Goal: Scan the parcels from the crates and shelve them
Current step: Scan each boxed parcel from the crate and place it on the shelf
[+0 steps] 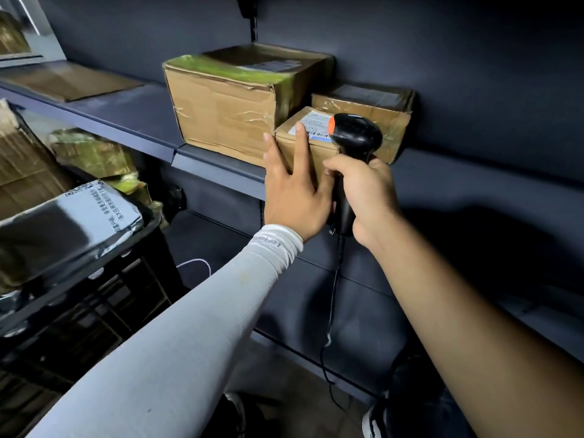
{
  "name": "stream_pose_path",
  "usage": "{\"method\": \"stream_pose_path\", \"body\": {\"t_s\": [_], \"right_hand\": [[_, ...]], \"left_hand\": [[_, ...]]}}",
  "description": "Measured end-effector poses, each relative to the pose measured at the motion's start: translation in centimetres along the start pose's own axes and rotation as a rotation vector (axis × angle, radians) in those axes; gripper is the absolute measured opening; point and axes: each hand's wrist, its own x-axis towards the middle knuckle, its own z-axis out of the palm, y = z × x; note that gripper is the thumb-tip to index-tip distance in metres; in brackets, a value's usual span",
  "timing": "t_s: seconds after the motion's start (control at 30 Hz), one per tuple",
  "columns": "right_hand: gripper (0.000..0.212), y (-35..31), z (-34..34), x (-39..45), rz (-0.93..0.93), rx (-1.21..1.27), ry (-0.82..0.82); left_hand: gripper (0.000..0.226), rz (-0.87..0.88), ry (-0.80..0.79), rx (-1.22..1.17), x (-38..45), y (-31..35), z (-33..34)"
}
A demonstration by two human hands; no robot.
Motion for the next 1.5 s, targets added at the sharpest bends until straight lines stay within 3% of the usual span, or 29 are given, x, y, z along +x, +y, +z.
{"method": "stream_pose_path", "body": {"t_s": [0.1, 0.27, 0.57, 0.7, 0.8, 1.07, 1.5], "right_hand": [[0.061, -0.3, 0.4, 0.4, 0.005, -0.01, -0.016], [0.047, -0.7, 0.6, 0.6, 0.033, -0.018, -0.056], [0.052, -0.8, 0.6, -0.6, 0.018, -0.052, -0.076], [0.012, -0.2, 0.0, -2.2, -0.077, -0.081, -0.095], [0.007, 0.9, -0.5, -3.1, -0.145, -0.159, -0.103], [0.034, 1.6, 0.9, -7.2, -0.232, -0.448, -0.187], [0.02, -2.1, 8.9, -11.0, -0.352, -0.509, -0.487]], "left_hand": [[0.085, -0.029, -0.015, 0.077, 0.9, -0.1, 0.0], [0.083, -0.083, -0.06, 0.153, 1.3, -0.3, 0.0], [0.075, -0.104, -0.08, 0.187, 0.5, 0.4, -1.4], [0.065, -0.103, -0.107, 0.25, -1.7, 0.6, -2.8], [0.061, -0.129, -0.131, 0.303, -3.5, 0.3, -4.1], [0.06, -0.119, -0.214, 0.58, -6.3, 0.2, -10.2], [0.063, -0.214, -0.028, 0.871, -7.7, 0.1, -21.7]]}}
